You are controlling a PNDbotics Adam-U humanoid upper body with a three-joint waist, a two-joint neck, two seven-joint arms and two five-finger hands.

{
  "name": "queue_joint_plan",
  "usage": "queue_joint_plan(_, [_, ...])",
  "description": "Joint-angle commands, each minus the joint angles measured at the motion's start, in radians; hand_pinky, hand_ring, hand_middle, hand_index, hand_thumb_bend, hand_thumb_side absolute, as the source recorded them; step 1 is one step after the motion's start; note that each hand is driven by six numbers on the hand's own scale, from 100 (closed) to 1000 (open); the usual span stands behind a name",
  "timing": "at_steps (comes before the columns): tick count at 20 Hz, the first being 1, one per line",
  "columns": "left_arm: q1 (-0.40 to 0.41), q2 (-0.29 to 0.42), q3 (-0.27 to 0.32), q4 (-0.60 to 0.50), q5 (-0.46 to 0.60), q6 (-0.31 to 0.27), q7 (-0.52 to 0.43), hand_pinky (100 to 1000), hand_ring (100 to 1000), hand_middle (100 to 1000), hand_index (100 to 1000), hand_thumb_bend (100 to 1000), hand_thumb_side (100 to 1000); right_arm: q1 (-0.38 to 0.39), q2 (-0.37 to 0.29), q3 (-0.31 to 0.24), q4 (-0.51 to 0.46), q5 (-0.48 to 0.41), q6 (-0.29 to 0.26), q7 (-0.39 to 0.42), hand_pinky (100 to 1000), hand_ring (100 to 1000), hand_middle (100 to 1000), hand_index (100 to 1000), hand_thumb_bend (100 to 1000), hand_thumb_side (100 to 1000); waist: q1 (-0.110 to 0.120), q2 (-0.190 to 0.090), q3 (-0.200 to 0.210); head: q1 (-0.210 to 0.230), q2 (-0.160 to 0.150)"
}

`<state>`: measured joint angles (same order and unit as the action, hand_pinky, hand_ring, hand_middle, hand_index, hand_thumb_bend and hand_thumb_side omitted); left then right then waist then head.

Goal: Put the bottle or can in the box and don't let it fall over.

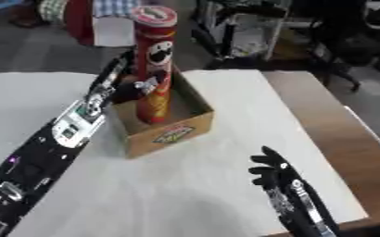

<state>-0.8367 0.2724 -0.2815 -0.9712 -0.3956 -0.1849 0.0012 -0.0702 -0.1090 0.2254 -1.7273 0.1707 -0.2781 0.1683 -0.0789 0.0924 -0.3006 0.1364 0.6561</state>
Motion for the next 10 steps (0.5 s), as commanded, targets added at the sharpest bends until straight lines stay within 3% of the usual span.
queue_joint_plan(1, [-0.003,0.024,0.012,-0.023,-0.083,-0.011,0.009,717,846,854,1000,852,966,-0.011,-0.005,-0.008,-0.013,-0.007,0.000,-0.003,700,777,822,981,100,847,0.002,-0.010,0.003,-0.010,-0.013])
queue_joint_plan(4, [0.025,0.078,0.035,-0.095,-0.057,-0.001,0.061,705,843,851,1000,958,1000,-0.009,-0.007,-0.013,-0.013,-0.004,0.000,-0.007,700,777,822,981,100,847,0.004,-0.011,0.012,-0.021,-0.014])
queue_joint_plan(9, [0.056,0.129,0.033,-0.203,0.018,0.046,0.077,704,843,851,1000,960,1000,-0.009,-0.009,-0.014,-0.013,-0.002,0.000,-0.009,700,777,822,981,100,847,0.005,-0.011,0.015,-0.026,-0.015])
queue_joint_plan(10, [0.063,0.137,0.039,-0.215,0.026,0.047,0.079,670,833,819,1000,847,896,-0.007,-0.009,-0.019,-0.012,-0.001,0.001,-0.012,700,777,822,981,100,852,0.006,-0.010,0.021,-0.036,-0.015])
